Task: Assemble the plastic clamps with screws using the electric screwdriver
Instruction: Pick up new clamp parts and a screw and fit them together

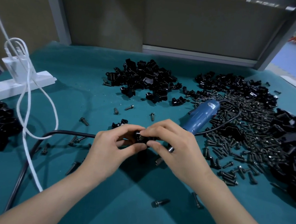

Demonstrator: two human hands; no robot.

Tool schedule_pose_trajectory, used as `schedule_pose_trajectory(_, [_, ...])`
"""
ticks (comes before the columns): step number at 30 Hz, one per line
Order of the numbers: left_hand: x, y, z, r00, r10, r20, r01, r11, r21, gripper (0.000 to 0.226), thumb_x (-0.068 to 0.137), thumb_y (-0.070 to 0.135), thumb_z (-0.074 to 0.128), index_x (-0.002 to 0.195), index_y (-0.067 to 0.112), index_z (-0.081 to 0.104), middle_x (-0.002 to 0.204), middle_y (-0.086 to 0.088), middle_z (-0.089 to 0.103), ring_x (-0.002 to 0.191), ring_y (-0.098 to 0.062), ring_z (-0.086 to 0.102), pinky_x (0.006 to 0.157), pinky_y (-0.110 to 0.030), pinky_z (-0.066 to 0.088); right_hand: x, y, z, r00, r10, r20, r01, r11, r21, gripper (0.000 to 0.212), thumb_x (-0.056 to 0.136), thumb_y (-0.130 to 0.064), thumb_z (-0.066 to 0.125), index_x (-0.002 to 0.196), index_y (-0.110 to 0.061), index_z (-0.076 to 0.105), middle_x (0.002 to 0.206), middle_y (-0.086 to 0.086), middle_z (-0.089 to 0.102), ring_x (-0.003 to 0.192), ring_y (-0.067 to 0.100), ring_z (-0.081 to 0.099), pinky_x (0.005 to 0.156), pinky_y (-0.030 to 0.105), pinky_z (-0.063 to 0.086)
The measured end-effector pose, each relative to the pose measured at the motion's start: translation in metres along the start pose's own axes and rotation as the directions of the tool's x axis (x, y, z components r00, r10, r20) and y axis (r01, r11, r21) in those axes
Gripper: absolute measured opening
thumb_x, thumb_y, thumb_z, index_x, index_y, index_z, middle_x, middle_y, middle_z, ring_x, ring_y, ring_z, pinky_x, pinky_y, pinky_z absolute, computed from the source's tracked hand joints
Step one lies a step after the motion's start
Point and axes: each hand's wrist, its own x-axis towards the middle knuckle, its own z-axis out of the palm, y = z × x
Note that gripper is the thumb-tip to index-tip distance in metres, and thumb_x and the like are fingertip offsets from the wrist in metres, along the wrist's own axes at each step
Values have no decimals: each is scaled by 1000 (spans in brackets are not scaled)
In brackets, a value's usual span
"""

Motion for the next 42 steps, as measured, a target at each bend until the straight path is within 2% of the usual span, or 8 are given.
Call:
schedule_pose_trajectory(10, [7, 1, 2, 1000, -3, 11, 2, 999, 43, 31, 68, 2, 77, 86, 26, 71, 87, 9, 75, 73, 3, 68, 72, -6, 49, -2, -7, -11, 993, 44, 106, -43, 999, -15, 29, 91, -10, 66, 120, -11, 69, 112, 6, 65, 102, 20, 62, 92, 28, 47])
schedule_pose_trajectory(14, [7, -3, 0, 999, -8, -31, 8, 1000, 20, 33, 59, 17, 75, 84, 38, 74, 85, 17, 74, 72, 7, 68, 70, -2, 47, 0, 2, -48, 991, 127, -35, -125, 991, 53, 33, 90, -11, 68, 122, -13, 67, 112, 1, 68, 104, 10, 62, 94, 25, 50])
schedule_pose_trajectory(19, [5, -10, -3, 999, -25, -39, 29, 995, 95, 34, 60, 26, 76, 87, 47, 71, 90, 21, 73, 80, 7, 69, 72, -1, 47, 12, 82, -141, 764, 623, -171, -639, 690, -341, 17, 90, -10, 66, 104, -15, 73, 94, -1, 70, 80, 11, 62, 80, 22, 51])
schedule_pose_trajectory(23, [6, -15, -2, 999, -31, -37, 34, 997, 65, 36, 60, 23, 76, 90, 42, 73, 91, 16, 74, 81, 0, 71, 75, -4, 49, 7, 145, -191, 576, 812, -94, -716, 445, -538, 17, 87, 3, 63, 87, -9, 75, 86, 6, 73, 79, 20, 66, 79, 28, 55])
schedule_pose_trajectory(28, [4, -14, -1, 999, -19, -45, 21, 998, 51, 38, 60, 20, 75, 92, 41, 72, 91, 16, 74, 80, 1, 70, 76, -3, 48, -3, 177, -182, 590, 808, -17, -682, 486, -547, 16, 87, 3, 65, 91, -9, 75, 73, -2, 67, 59, 4, 59, 63, 21, 49])
schedule_pose_trajectory(32, [3, -10, 2, 998, 30, -59, -27, 998, 64, 42, 59, 15, 76, 89, 44, 73, 90, 19, 73, 75, 5, 69, 77, -2, 47, -6, 196, -175, 546, 806, -227, -805, 429, -410, 25, 93, 8, 50, 92, -8, 69, 63, 5, 63, 57, 19, 66, 72, 32, 58])
schedule_pose_trajectory(36, [4, -14, 1, 998, 22, -51, -18, 997, 74, 40, 59, 19, 76, 92, 43, 73, 93, 18, 74, 79, 2, 70, 78, -3, 48, -7, 203, -174, 540, 801, -259, -815, 422, -397, 23, 95, 5, 48, 91, -8, 67, 60, 4, 62, 48, 14, 62, 55, 22, 50])
schedule_pose_trajectory(42, [4, -20, -3, 999, 0, -37, 3, 997, 82, 38, 60, 27, 77, 94, 43, 72, 95, 15, 74, 83, -2, 71, 80, -7, 49, 3, 207, -148, 629, 733, -259, -758, 502, -417, 26, 92, 8, 51, 103, -4, 70, 105, 16, 69, 91, 29, 66, 84, 33, 53])
